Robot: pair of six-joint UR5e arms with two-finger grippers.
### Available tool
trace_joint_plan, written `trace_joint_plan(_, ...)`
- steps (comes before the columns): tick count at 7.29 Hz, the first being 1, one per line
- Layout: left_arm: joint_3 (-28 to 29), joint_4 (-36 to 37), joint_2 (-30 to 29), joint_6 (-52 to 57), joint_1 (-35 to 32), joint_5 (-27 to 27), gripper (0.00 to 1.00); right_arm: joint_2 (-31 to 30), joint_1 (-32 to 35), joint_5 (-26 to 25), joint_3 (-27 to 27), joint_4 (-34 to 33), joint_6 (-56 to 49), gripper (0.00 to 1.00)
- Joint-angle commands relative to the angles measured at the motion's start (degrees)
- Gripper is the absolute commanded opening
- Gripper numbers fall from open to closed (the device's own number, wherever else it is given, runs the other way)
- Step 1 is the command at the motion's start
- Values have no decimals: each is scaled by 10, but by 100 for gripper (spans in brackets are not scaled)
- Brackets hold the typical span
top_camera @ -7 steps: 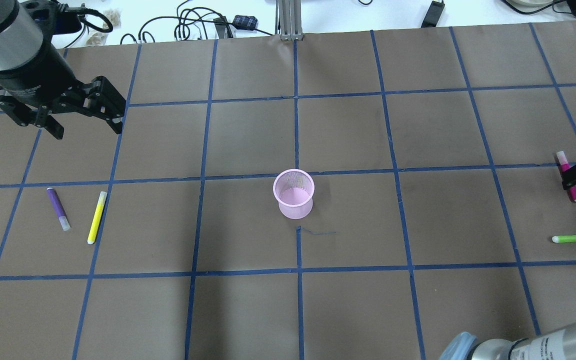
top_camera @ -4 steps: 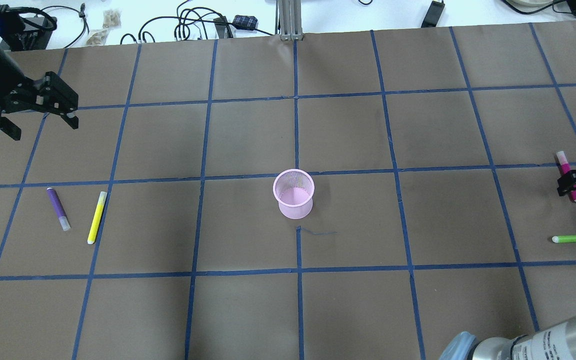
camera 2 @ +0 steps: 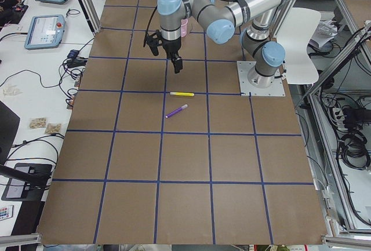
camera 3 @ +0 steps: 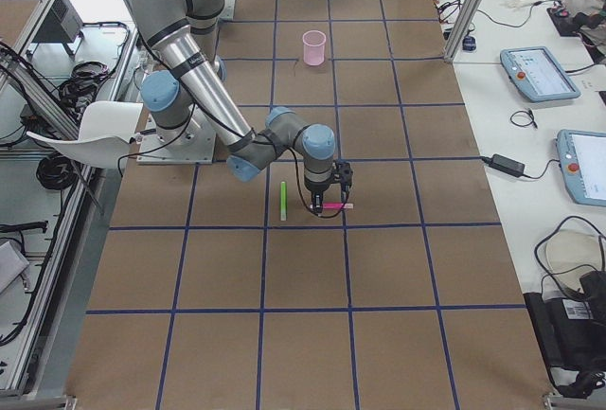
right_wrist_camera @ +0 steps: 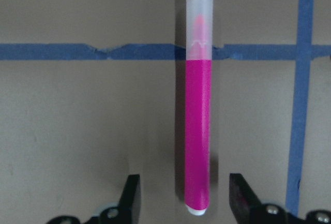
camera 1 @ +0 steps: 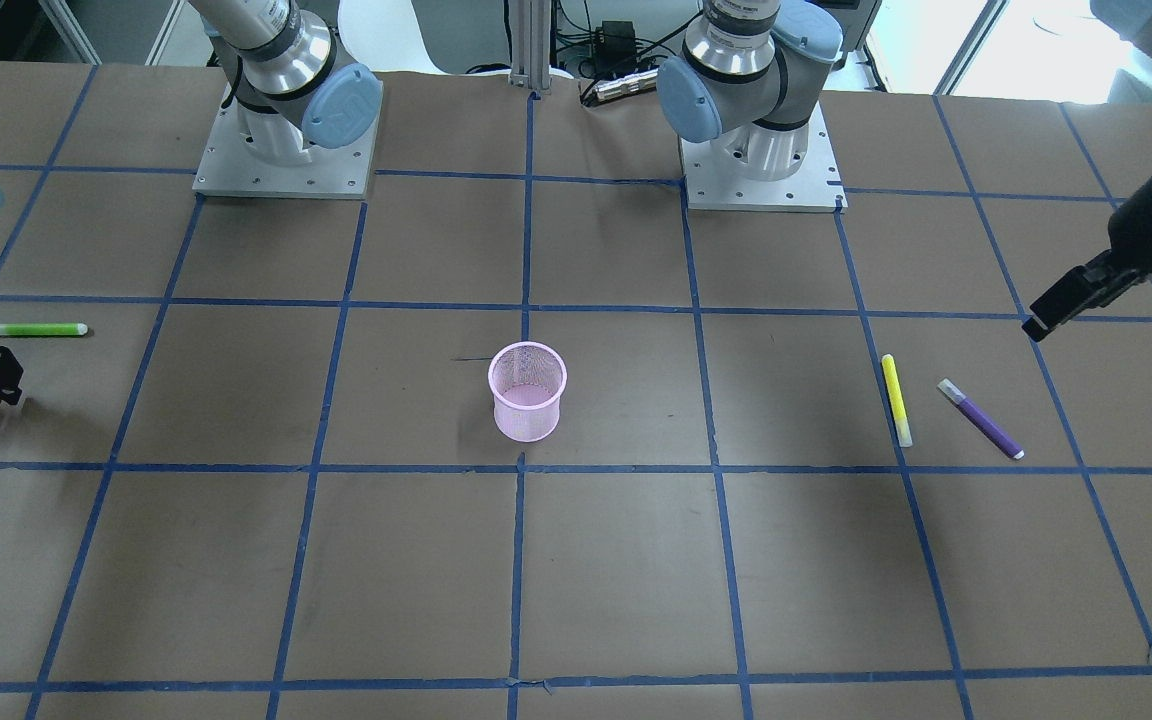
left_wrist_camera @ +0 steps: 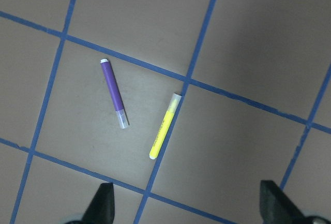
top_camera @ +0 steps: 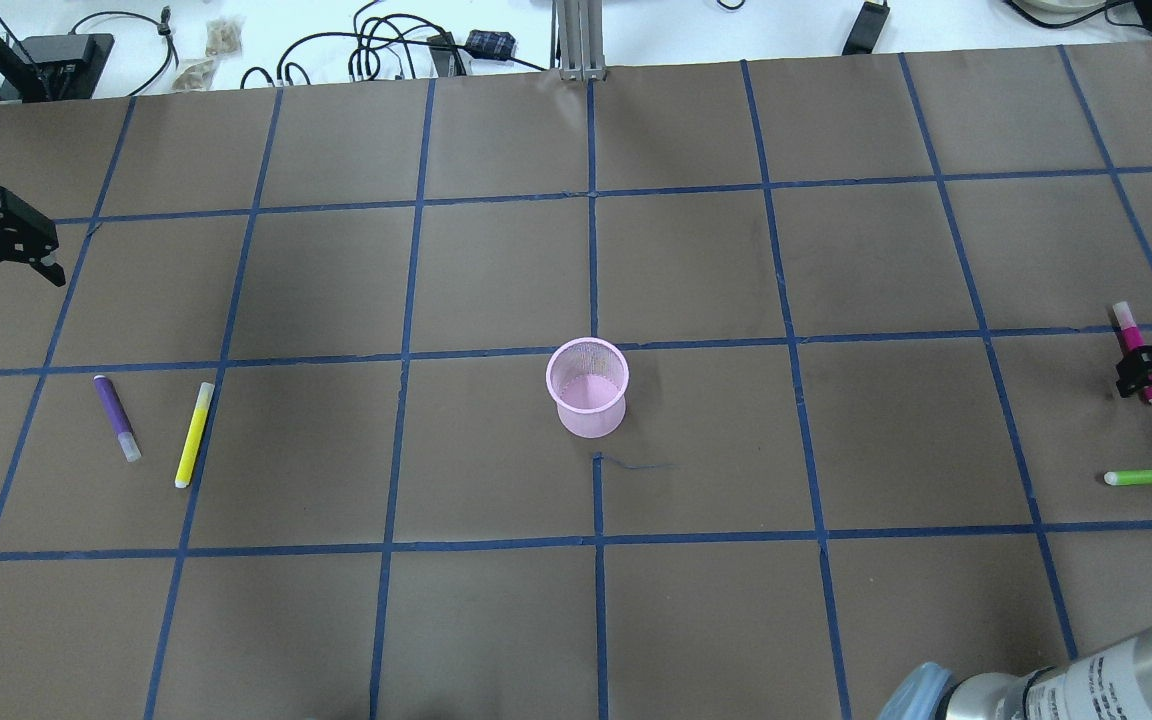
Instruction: Insert purple and pink pens into pink cup
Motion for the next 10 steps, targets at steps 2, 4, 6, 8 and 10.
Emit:
trace_joint_plan(2, -69, 134, -63, -5, 51, -1, 100, 2, 0, -21, 0, 1, 0, 38)
trace_joint_plan(4, -69, 158, -100, -5, 70, -2, 100, 2, 0, -21, 0, 2, 0, 18)
trace_joint_plan(6, -69, 203, -142, -1, 75, -2, 100, 0, 0, -21, -3, 3, 0, 2)
trace_joint_plan(8, -63, 218, -177, -9, 74, -3, 100, -46, 4, -12, -2, 56, 11, 1)
trace_joint_plan(10, -64, 264, -220, -29, 74, -6, 100, -149, 52, 28, -9, 191, 109, 1)
